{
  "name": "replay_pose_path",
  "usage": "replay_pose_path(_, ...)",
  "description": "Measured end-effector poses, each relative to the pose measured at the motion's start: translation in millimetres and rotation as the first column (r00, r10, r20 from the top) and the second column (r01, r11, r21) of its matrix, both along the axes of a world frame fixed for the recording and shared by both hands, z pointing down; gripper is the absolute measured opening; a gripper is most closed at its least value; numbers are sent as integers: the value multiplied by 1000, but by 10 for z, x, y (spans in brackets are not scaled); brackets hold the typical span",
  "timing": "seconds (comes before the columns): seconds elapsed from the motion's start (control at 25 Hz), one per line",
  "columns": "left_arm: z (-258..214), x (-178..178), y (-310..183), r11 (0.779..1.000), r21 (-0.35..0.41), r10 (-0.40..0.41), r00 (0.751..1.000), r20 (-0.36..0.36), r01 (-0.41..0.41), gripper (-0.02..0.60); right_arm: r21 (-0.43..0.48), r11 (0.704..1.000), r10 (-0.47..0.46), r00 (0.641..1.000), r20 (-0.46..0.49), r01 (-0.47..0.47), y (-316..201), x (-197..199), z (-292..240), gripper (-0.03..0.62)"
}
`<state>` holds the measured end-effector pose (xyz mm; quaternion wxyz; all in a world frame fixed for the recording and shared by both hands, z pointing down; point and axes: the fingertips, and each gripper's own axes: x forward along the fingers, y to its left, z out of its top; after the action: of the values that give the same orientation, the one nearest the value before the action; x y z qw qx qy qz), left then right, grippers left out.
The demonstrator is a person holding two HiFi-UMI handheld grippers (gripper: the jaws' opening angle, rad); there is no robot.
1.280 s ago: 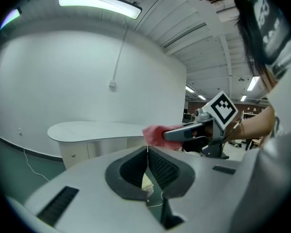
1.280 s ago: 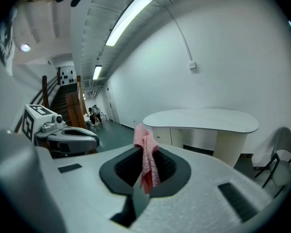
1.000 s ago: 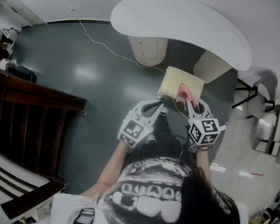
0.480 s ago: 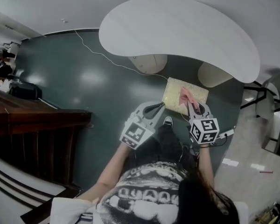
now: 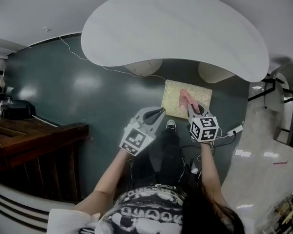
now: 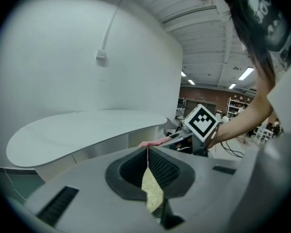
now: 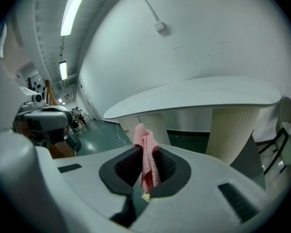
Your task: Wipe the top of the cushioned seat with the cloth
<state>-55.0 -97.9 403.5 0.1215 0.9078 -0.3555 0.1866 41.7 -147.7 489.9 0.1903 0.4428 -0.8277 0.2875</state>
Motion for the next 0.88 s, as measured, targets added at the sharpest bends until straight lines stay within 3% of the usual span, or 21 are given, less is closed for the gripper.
replay_pose_path(0.32, 711, -57, -307, 995, 0, 103, 995, 9, -103, 6, -85, 994, 62, 996, -60, -67, -287, -142, 1074, 14)
replay_pose_path(0.64, 1568, -119, -452, 993, -21, 119, 993, 6, -119, 6, -165, 984, 49, 990, -129, -70, -491, -383, 2282, 14)
replay_pose_path(0.88, 1972, -237, -564, 994, -36, 105, 994, 23, -104, 6, -206, 976, 42, 987, -155, -74, -708, -494, 2825, 14)
